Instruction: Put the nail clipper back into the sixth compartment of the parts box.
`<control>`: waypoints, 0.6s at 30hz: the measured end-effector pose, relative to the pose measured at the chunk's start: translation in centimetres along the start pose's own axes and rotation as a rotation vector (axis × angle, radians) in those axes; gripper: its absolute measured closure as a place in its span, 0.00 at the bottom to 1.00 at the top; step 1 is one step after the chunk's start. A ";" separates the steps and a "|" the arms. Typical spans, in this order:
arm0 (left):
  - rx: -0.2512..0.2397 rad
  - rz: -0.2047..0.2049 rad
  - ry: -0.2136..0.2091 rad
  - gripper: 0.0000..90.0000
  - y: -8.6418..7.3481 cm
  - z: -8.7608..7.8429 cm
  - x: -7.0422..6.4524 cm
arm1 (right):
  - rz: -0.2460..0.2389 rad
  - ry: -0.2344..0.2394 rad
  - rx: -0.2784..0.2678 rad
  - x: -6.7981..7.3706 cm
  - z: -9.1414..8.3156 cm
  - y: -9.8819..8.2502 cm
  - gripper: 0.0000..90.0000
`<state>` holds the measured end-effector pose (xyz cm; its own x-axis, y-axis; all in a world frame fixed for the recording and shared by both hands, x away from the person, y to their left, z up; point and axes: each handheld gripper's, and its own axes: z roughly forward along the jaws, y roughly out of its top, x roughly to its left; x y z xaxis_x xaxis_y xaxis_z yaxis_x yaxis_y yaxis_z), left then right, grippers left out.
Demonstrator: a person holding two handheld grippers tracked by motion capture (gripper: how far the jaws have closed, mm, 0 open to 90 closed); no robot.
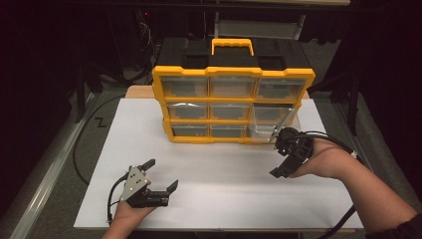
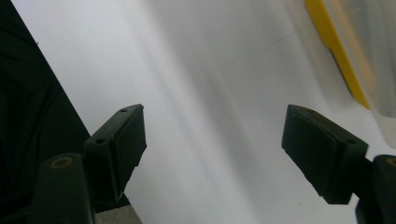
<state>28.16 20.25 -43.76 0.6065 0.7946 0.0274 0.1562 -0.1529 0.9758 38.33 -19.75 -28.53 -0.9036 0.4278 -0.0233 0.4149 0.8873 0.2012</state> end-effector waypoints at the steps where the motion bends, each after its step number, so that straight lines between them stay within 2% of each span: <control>1: 0.000 0.000 0.000 0.02 0.0 0.0 0.0 | -0.003 0.000 0.001 0.0 0.3 0.0 0.25; 18: 0.000 0.000 -0.001 0.02 0.0 0.0 0.0 | -0.007 0.007 -0.001 1.0 4.1 -0.1 0.11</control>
<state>28.16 20.27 -43.75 0.6070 0.7942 0.0277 0.1562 -0.1534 0.9757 37.87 -18.68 -32.61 -0.9069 0.4209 -0.0182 0.4089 0.8900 0.2018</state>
